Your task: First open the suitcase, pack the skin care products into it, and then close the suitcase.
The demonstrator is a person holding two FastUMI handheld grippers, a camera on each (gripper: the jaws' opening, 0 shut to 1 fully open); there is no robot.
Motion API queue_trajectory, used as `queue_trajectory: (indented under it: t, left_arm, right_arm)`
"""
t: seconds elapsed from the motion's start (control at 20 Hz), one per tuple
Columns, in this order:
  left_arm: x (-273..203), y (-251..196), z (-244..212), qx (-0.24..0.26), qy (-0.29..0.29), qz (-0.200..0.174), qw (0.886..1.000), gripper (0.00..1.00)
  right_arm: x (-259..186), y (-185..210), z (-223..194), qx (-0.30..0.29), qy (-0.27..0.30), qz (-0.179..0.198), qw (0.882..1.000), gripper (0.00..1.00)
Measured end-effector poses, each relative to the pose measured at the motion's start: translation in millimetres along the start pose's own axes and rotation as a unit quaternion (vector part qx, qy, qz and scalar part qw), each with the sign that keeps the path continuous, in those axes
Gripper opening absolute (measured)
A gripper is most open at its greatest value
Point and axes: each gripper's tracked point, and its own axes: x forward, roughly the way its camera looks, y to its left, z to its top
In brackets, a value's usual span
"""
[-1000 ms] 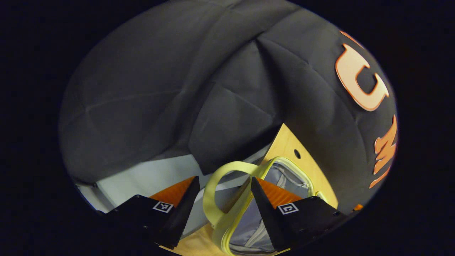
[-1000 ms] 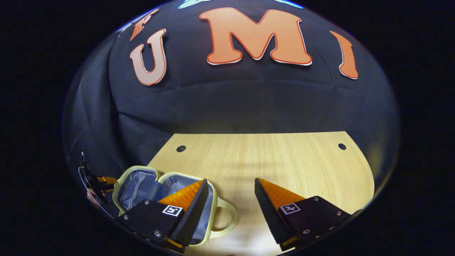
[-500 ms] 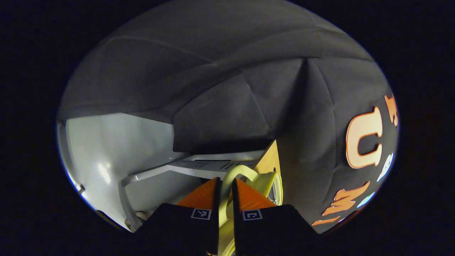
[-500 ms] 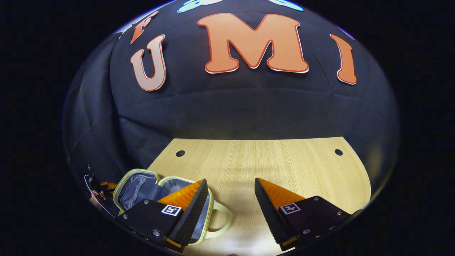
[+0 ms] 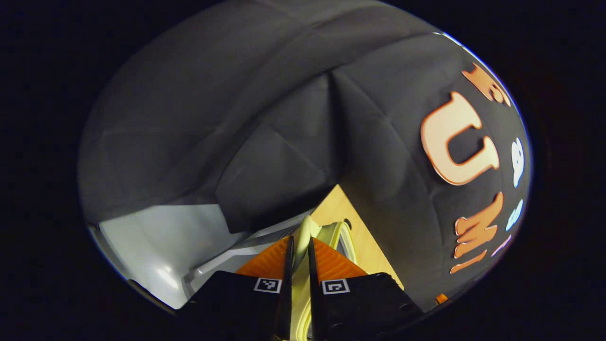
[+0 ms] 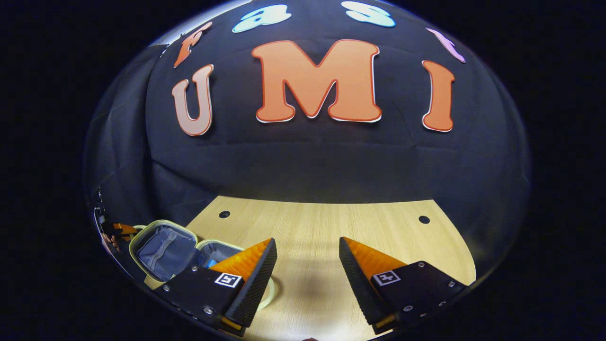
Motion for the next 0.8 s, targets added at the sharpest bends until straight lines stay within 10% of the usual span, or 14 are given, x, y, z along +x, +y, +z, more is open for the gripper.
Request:
queue_trajectory:
  t: [0.35,0.8]
  left_arm:
    - [-36.9,-149.3,-8.5,0.194,-0.020,-0.046,0.980,0.15]
    - [-57.9,-259.8,-74.6,0.308,-0.031,-0.081,0.947,0.14]
  right_arm:
    - [-31.1,-54.3,-5.0,-0.020,-0.028,-0.033,0.999,0.93]
    - [-48.8,-113.2,7.3,-0.022,-0.078,-0.015,0.997,0.90]
